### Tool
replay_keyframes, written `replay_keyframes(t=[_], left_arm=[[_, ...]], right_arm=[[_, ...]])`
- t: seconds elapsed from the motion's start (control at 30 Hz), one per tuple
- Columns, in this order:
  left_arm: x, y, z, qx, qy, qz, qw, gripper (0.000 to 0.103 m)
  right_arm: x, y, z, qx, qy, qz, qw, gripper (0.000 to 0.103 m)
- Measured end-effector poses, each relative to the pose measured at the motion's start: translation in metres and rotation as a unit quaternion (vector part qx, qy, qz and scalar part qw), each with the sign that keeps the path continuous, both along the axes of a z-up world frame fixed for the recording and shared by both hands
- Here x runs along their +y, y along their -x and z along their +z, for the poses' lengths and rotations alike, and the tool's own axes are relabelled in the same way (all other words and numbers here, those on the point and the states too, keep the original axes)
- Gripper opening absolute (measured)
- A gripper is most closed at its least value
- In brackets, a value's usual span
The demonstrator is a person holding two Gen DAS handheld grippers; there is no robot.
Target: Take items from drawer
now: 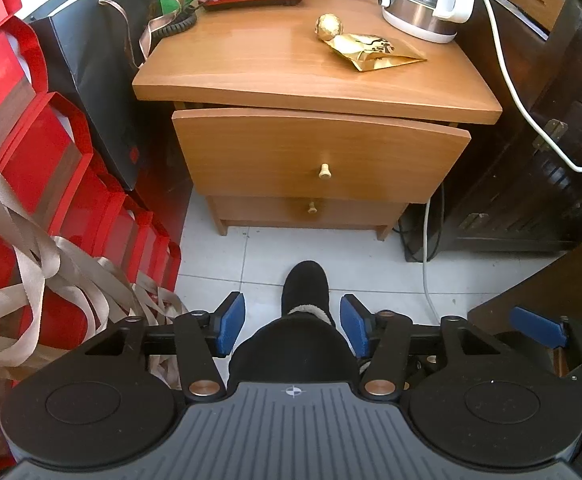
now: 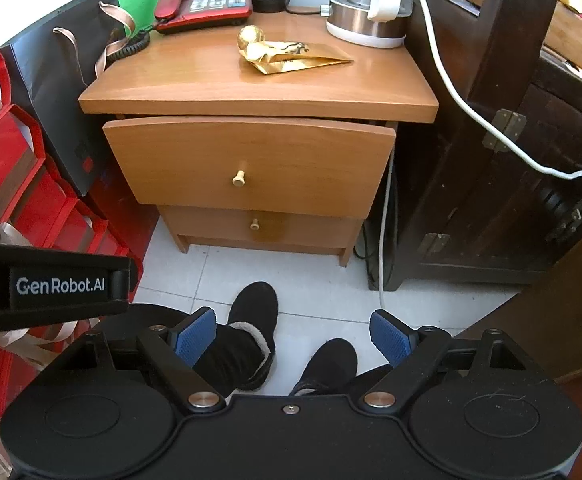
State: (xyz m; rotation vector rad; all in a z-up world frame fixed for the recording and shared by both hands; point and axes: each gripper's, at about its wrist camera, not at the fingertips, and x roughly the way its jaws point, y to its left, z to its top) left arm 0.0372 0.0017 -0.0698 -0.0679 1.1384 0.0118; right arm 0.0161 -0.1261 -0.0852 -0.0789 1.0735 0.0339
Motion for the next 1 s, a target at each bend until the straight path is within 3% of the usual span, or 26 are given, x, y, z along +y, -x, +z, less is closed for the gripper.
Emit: replay_keyframes(t=[0.43,1.0], left_arm=[[-0.0027,0.0053,0.0047,-0.028,-0.027,0.004,0.9992,0.062],[-0.0044,0.0056,0.0039,-0.024,-0.032,0.006,0.9992,0.062]], right_arm=[[-0.0048,0.0019,-0.0002,0.003,-0.002,-0.007,1.000,0.083],[-0.0073,0.0012,-0.0006,0.004,-0.005,-0.008,1.000,0.083]])
